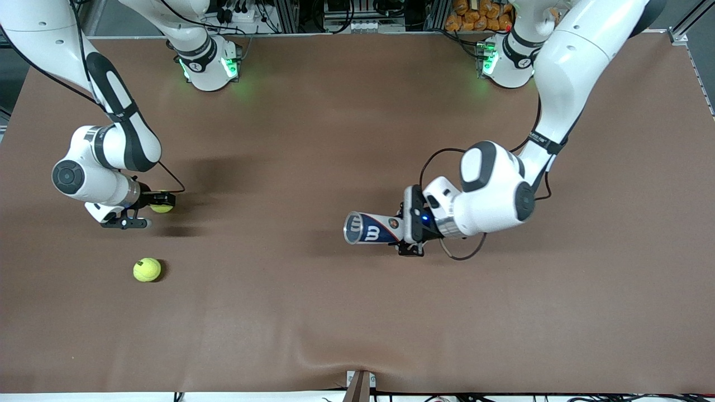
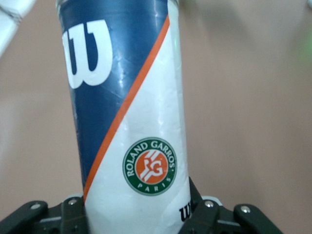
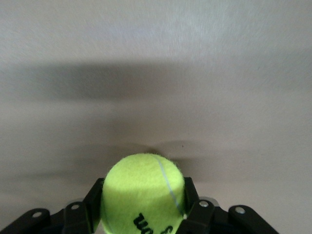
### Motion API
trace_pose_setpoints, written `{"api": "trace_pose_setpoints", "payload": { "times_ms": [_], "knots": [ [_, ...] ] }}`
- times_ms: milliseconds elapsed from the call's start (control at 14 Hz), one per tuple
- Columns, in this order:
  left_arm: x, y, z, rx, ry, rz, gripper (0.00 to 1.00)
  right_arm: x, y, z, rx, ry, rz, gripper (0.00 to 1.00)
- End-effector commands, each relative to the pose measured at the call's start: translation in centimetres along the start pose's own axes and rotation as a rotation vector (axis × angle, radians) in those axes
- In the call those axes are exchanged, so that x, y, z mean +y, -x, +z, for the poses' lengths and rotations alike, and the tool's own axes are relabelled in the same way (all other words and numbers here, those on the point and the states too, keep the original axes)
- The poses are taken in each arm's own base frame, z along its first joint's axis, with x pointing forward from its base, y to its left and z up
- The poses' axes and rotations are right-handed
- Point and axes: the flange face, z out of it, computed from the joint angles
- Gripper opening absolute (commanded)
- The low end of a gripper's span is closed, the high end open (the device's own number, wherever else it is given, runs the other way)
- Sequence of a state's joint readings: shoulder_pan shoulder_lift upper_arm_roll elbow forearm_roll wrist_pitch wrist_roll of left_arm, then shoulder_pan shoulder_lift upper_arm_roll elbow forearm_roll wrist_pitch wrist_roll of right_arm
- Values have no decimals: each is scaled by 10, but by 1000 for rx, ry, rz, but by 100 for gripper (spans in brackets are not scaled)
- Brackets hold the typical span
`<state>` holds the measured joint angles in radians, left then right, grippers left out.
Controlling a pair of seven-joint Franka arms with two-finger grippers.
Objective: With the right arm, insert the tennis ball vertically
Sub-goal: 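Lift the can with the left gripper while the right gripper lifts the ball, then bring the held ball with the right gripper to the can's open end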
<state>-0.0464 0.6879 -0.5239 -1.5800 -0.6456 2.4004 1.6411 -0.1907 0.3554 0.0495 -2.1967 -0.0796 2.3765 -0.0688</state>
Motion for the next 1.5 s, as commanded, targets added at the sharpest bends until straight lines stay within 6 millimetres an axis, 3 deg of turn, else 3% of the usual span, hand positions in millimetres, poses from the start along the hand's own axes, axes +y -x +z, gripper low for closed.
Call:
{"api": "trace_pose_setpoints", "payload": {
  "times_ms": [0, 143, 358, 573, 716, 931, 1074, 1432],
  "knots": [
    [1, 3, 7, 189, -7, 25, 65, -7, -7, -55, -10, 0, -4, 27],
    [6, 13, 22, 290, 21, 39, 65, -7, -18, -88, -26, -82, 45, 27],
    [15, 35, 51, 528, 21, 56, 66, -12, -32, -138, -72, -214, 103, 11],
    [24, 46, 74, 579, 30, 80, 67, -20, -34, -161, -85, -294, 137, 9],
    [36, 69, 109, 645, 35, 34, 66, -33, -36, -177, -97, -310, 171, 9],
    [65, 43, 157, 793, -76, 76, 66, -68, -41, -211, -112, -297, 224, 9],
    [87, 40, 191, 812, -50, 36, 65, -95, -42, -230, -111, -284, 263, 9],
    [125, 24, 235, 829, -1, -6, 66, -181, -37, -268, -92, -258, 369, 9]
  ]
}}
